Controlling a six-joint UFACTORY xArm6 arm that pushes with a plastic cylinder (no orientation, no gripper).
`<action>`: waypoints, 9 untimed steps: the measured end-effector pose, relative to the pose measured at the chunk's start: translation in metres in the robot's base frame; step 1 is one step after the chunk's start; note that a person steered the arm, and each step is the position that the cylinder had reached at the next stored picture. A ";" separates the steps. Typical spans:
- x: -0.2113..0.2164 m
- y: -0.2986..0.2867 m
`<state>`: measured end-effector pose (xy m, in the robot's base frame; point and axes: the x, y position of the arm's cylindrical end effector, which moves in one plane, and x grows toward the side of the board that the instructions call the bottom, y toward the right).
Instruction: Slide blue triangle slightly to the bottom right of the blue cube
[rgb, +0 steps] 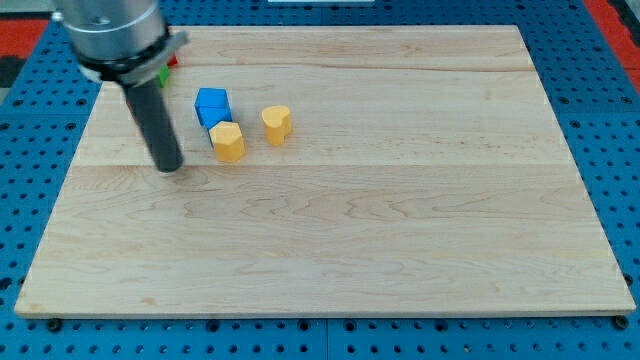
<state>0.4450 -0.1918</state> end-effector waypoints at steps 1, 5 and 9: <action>-0.017 0.004; -0.062 0.069; -0.089 0.019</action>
